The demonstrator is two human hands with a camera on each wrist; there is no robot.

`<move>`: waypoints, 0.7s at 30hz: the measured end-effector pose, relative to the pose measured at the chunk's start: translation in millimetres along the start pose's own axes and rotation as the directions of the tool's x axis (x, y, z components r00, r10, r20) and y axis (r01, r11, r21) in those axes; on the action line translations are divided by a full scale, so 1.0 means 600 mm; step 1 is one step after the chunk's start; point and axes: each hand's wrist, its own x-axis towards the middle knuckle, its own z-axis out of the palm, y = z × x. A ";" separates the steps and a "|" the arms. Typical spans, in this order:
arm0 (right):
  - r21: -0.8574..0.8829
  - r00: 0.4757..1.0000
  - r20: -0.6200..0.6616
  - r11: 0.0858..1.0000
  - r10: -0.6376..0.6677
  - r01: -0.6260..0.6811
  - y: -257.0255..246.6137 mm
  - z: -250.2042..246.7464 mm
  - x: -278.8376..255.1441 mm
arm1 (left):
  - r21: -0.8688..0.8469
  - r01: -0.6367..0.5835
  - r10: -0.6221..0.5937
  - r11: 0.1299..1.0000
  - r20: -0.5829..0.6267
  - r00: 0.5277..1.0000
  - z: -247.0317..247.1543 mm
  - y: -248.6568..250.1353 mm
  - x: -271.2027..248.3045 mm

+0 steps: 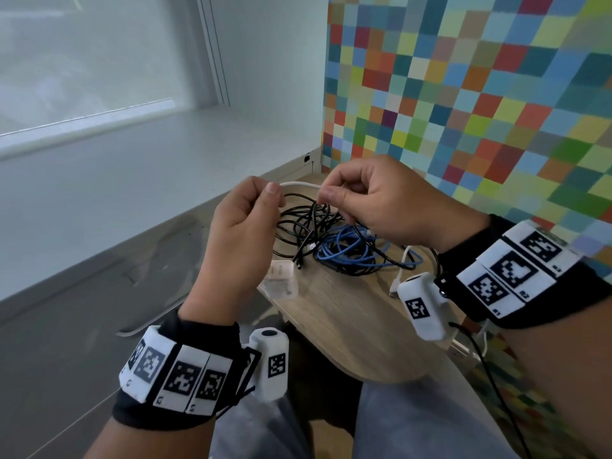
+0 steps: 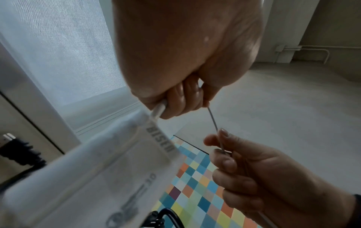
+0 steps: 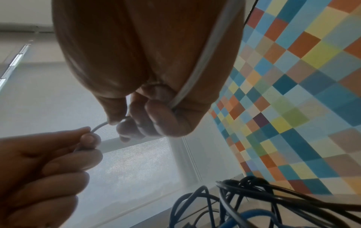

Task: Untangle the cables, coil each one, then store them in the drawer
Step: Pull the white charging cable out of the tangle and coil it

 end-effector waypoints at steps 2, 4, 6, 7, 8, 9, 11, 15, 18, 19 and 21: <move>0.027 0.999 0.032 1.000 0.015 -0.016 -0.005 0.001 0.005 | -0.071 0.011 -0.012 0.997 -0.004 1.000 -0.001 0.004 0.006; 0.070 0.994 0.099 0.996 0.053 -0.060 -0.008 0.003 0.010 | -0.097 0.001 -0.003 0.995 -0.015 1.000 -0.004 0.007 0.012; 0.082 0.983 0.163 0.992 0.084 -0.098 -0.011 0.006 0.013 | -0.109 -0.012 0.009 0.994 -0.025 1.000 -0.011 0.006 0.017; 0.072 0.980 0.179 0.992 0.087 -0.101 -0.012 0.008 0.014 | -0.114 -0.016 0.013 0.993 -0.024 1.000 -0.015 0.004 0.018; 0.056 0.980 0.182 0.994 0.085 -0.097 -0.013 0.010 0.015 | -0.122 -0.014 0.012 0.992 -0.018 1.000 -0.019 0.003 0.020; 0.034 0.981 0.175 0.996 0.080 -0.087 -0.015 0.011 0.017 | -0.134 -0.005 0.004 0.991 -0.009 1.000 -0.023 0.003 0.021; -0.024 0.985 0.155 0.997 0.070 -0.067 -0.020 0.013 0.019 | -0.162 0.013 -0.011 0.987 0.009 1.000 -0.029 0.002 0.026; -0.118 0.992 0.101 0.991 0.070 -0.058 -0.029 0.021 0.029 | -0.194 -0.002 0.011 0.981 0.044 0.999 -0.040 -0.008 0.034; -0.177 0.997 0.060 0.983 0.050 -0.039 -0.048 0.019 0.040 | -0.279 0.016 -0.013 0.960 0.014 1.000 -0.049 -0.009 0.043; -0.182 0.998 0.054 0.983 0.041 -0.031 -0.056 0.015 0.043 | -0.309 0.027 -0.031 0.951 -0.008 0.999 -0.054 -0.007 0.047; -0.200 0.998 0.055 0.979 0.037 -0.026 -0.070 0.004 0.048 | -0.349 0.033 -0.060 0.937 -0.067 0.996 -0.068 0.001 0.061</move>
